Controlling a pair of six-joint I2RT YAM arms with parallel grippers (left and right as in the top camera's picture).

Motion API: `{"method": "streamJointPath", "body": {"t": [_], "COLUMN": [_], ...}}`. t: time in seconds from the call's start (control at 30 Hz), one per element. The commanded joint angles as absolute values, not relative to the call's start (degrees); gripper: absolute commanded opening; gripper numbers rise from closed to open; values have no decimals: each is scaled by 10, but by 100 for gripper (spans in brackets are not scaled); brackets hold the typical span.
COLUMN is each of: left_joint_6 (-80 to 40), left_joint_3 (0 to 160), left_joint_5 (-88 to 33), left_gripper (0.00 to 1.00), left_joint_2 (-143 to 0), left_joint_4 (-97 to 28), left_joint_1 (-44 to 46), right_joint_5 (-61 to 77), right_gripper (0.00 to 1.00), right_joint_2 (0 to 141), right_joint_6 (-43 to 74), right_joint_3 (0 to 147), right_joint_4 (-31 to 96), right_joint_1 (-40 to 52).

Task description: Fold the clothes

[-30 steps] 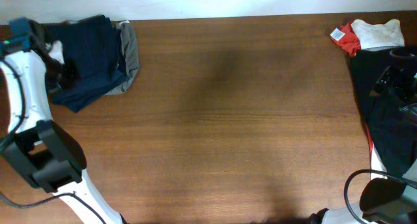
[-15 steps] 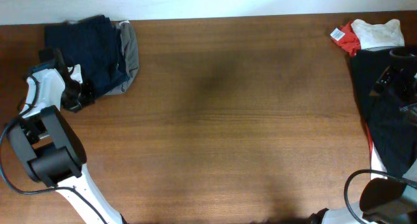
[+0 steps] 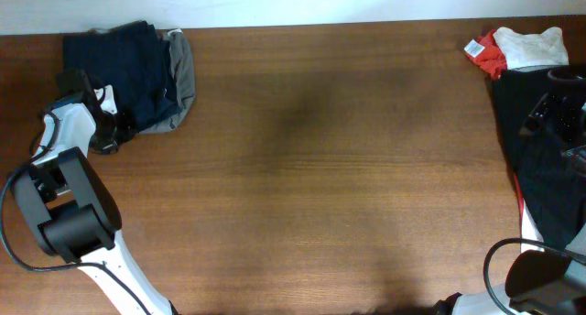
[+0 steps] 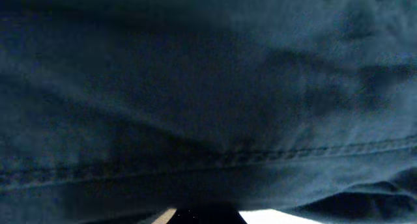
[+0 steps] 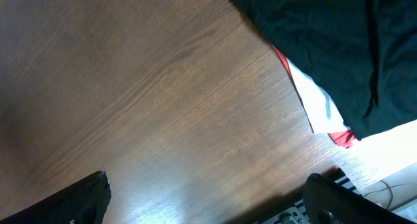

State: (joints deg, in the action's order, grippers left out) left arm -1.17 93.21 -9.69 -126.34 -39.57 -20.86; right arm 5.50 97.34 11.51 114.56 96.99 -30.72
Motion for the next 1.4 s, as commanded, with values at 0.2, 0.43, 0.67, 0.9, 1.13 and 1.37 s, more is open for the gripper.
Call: {"method": "streamJointPath", "body": {"t": [0.2, 0.43, 0.67, 0.9, 1.13, 1.37], "left_joint_6": [-20, -20, -19, -19, -21, -39], "left_joint_3": [929, 929, 959, 1008, 1073, 1074], "left_joint_5": [-112, -112, -112, -112, -113, -112], "left_gripper": [1, 1, 12, 99, 99, 99], "left_joint_2": [-1316, -1321, -1321, -1321, -1293, -1183], "left_joint_4": [-348, -319, -345, -486, -648, -748], "left_joint_1": [-203, -203, -203, -203, -203, -203], "right_joint_5": [54, 54, 54, 54, 54, 54], "right_gripper": [98, 98, 98, 98, 98, 98], "right_joint_2": [969, 969, 969, 969, 969, 969], "right_joint_6": [110, 110, 110, 110, 110, 110], "right_joint_3": [1145, 1145, 1145, 1145, 1145, 1145], "right_joint_4": [973, 973, 973, 973, 973, 973], "right_joint_1": [-307, -307, -307, -307, -307, -307]}}
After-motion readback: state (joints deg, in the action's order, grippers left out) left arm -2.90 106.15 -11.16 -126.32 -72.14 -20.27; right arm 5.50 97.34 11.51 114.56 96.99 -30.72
